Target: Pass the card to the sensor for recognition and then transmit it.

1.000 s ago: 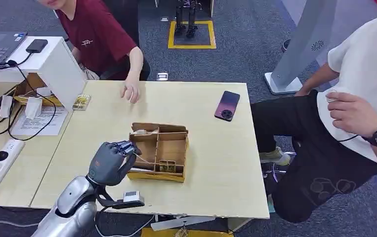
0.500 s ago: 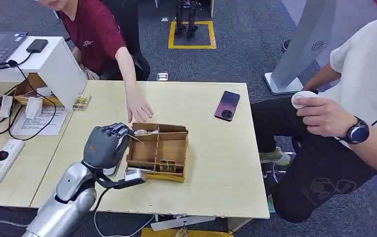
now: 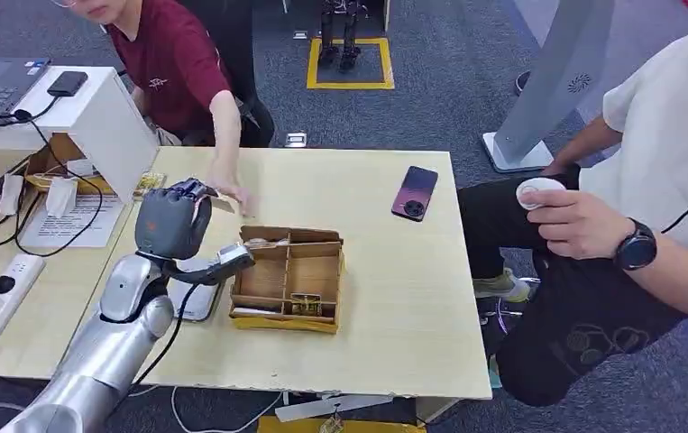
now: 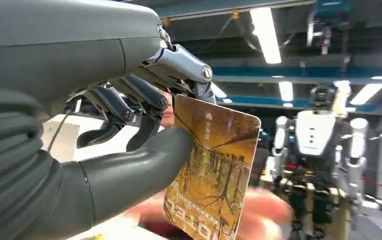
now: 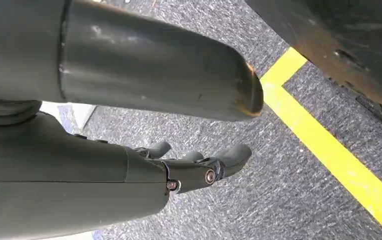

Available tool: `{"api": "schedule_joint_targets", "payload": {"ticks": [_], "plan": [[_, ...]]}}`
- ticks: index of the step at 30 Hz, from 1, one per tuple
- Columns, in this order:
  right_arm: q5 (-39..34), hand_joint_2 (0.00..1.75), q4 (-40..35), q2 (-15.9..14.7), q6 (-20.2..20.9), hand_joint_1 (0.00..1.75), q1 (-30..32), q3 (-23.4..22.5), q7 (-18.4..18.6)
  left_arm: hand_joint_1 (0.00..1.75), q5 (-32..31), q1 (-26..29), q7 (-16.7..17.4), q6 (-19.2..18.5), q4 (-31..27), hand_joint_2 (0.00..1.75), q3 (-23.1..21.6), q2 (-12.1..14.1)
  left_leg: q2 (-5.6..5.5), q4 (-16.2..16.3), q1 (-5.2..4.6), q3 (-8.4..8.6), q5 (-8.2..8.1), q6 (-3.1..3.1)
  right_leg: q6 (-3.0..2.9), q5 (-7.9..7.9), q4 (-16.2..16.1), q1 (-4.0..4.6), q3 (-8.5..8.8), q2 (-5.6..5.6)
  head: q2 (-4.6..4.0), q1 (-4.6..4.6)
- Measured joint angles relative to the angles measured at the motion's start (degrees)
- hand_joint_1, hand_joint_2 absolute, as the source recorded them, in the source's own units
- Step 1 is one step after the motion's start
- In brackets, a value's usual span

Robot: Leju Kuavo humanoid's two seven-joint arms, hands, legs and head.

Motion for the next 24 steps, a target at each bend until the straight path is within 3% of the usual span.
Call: {"api": "schedule_joint_targets", "payload": {"ticks": [22,23,24], "plan": [[0.0,0.00,0.0,0.0,0.2,0.00,0.0,0.3,0.4,1.75,0.0,-0.1,-0.1,1.0,4.4,1.75,1.2,-1.0,0.00,0.0,0.00,-0.04,0.00,0.00,0.00,0.00,0.0,0.00,-0.02,-0.01,0.00,-0.02],[0.0,0.00,0.0,0.0,0.2,0.00,0.0,0.3,0.4,0.33,0.0,-0.1,-0.2,1.0,4.4,1.75,1.3,-1.0,0.00,0.0,0.00,-0.04,0.00,0.00,0.00,0.00,0.0,0.00,-0.02,-0.01,0.00,0.00],[0.0,0.00,0.0,0.0,0.1,0.00,0.0,0.3,0.4,0.00,0.1,-0.1,-0.3,0.9,4.5,1.75,1.3,-1.1,0.00,0.0,0.00,-0.04,0.00,0.00,0.00,0.00,0.0,0.00,-0.02,-0.01,0.00,0.00]]}}
